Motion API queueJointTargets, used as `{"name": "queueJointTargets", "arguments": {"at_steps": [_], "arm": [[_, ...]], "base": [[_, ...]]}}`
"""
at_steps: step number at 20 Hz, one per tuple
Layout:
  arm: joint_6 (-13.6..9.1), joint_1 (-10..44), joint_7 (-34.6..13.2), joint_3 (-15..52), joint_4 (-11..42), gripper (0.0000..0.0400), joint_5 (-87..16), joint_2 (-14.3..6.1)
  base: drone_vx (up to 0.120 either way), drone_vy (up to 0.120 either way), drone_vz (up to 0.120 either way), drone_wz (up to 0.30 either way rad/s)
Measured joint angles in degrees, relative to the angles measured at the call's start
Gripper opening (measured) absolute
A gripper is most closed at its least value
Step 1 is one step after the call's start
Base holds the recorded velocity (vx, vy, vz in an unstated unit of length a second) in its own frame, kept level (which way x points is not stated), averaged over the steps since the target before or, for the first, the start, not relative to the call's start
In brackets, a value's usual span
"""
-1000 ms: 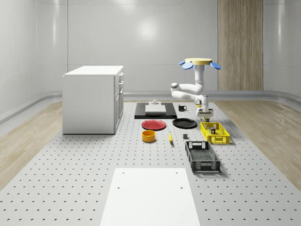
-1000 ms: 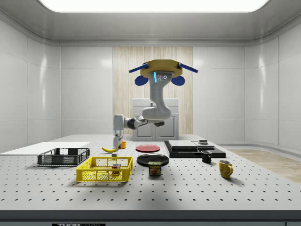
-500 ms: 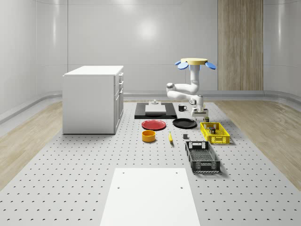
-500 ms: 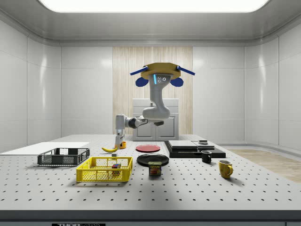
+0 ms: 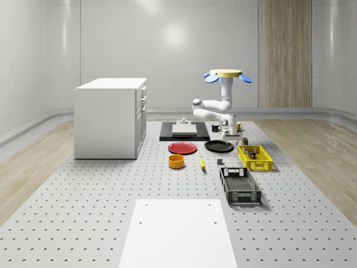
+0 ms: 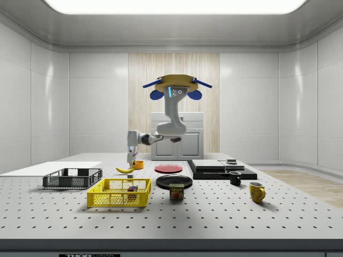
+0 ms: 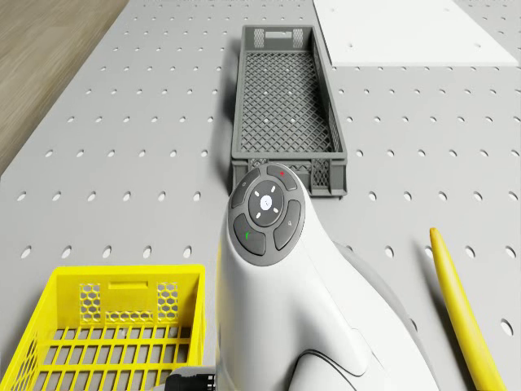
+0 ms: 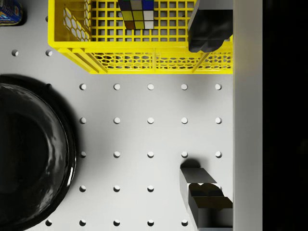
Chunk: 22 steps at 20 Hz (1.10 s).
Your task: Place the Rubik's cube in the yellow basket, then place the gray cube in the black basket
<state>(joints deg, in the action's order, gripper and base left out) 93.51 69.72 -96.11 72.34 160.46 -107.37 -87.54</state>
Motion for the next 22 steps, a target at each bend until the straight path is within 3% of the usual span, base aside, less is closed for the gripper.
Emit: {"name": "queueJointTargets", "arguments": {"at_steps": [5, 9, 19, 22], "arm": [[0.1, 0.0, 0.0, 0.0, 0.0, 0.0400, 0.0, -0.1], [0.1, 0.0, 0.0, 0.0, 0.0, 0.0400, 0.0, -0.1], [0.2, 0.1, 0.0, 0.0, 0.0, 0.0400, 0.1, -0.2], [0.2, 0.1, -0.1, 0.0, 0.0, 0.0400, 0.1, -0.2]], "base": [[0.000, -0.120, 0.000, 0.000], [0.100, -0.120, 0.000, 0.000], [0.000, -0.120, 0.000, 0.000], [0.000, -0.027, 0.000, 0.000]]}}
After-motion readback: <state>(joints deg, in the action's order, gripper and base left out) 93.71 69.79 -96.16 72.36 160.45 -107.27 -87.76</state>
